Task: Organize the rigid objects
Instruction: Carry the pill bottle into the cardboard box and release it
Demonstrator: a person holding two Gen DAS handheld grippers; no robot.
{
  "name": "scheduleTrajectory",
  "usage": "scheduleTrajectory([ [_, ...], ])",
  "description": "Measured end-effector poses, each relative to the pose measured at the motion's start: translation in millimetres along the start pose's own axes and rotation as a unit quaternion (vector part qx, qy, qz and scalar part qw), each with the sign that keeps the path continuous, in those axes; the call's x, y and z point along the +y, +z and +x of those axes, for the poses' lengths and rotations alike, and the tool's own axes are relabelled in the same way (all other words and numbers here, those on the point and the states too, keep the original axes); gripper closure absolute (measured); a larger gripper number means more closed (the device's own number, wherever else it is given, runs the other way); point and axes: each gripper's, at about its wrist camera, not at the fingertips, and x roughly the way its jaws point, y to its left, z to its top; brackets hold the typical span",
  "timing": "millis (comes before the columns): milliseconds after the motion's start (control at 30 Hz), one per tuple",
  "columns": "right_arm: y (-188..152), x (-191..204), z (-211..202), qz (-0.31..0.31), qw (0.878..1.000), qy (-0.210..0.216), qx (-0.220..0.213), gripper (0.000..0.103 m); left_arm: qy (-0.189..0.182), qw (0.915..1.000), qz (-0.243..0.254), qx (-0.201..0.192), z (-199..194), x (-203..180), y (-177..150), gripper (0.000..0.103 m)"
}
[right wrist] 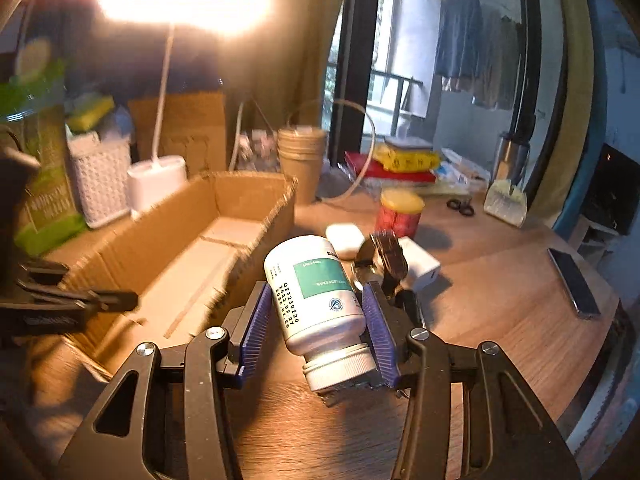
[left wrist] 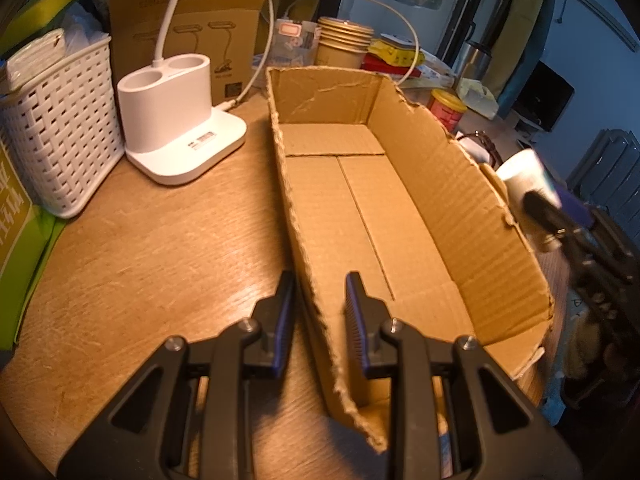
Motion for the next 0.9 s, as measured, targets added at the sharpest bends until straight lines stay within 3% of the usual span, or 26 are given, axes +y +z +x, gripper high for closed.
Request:
scheduleTrajectory([
  [300,24,27,-34,-0.012,0.997,0.054,-0.046,0.053,0.002,1.0000,0.001,-0.001,0,-1,-1,0.076],
  [633,22,61,-25,-0.038,0.994,0.094,-0.030,0.053,0.002,1.0000,0.001,-0.001,0,-1,-1,0.076],
  [900,12,73,-8,-0.051,0.994,0.102,0.002,0.053,0.002,1.0000,0.001,-0.001,-1,-1,-1,0.076],
])
